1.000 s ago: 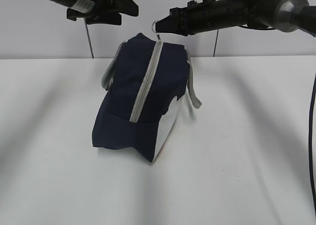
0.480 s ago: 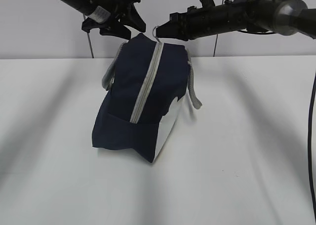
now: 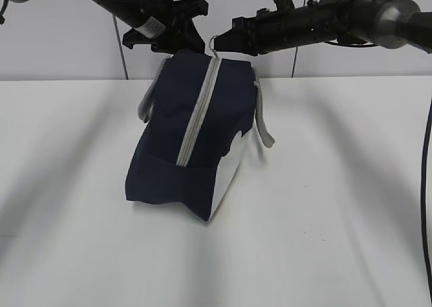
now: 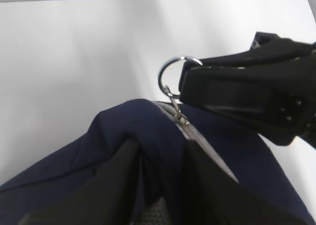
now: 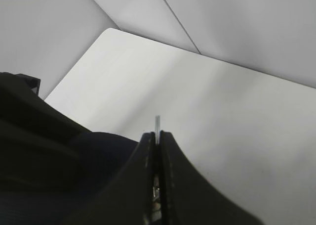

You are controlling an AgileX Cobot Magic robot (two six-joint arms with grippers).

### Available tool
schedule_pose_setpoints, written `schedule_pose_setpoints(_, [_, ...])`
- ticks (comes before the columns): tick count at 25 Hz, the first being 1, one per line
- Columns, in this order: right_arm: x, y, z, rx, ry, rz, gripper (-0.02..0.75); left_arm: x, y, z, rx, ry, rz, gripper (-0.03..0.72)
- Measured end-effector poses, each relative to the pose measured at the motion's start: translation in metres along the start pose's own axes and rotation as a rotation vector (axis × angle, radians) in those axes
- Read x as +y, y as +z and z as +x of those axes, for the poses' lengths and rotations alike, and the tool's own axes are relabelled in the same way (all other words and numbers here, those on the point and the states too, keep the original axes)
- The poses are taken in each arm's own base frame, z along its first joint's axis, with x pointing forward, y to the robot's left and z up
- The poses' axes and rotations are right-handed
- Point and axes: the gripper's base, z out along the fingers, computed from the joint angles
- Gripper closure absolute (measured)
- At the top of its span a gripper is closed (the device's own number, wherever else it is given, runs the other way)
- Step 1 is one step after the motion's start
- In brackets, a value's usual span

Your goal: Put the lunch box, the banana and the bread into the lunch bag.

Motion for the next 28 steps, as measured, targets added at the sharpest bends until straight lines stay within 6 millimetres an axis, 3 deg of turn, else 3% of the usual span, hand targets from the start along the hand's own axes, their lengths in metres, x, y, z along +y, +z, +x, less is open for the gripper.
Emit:
schedule_pose_setpoints(5, [0.000, 0.000, 0.000, 0.000, 0.002, 0.000, 0.754, -0.002, 0.000, -0.001, -0.018, -0.007, 0.009, 0.505])
schedule_pose_setpoints(10, [-0.001, 0.000, -0.001, -0.007, 0.016, 0.012, 0.754, -0.004, 0.001, 0.000, -0.008, 0.002, 0.013, 0.665])
schedule_pose_setpoints(15, [-0.006, -0.003, -0.002, -0.021, 0.050, 0.035, 0.754, -0.007, 0.002, 0.002, 0.008, 0.045, 0.018, 0.674])
schedule_pose_setpoints(23, [-0.014, -0.008, -0.005, -0.053, 0.103, 0.084, 0.754, -0.020, -0.018, 0.000, 0.021, 0.107, 0.036, 0.674])
schedule_pose_setpoints(28, [-0.016, -0.008, -0.007, -0.074, 0.116, 0.100, 0.754, -0.026, -0.020, 0.001, 0.024, 0.146, 0.050, 0.675])
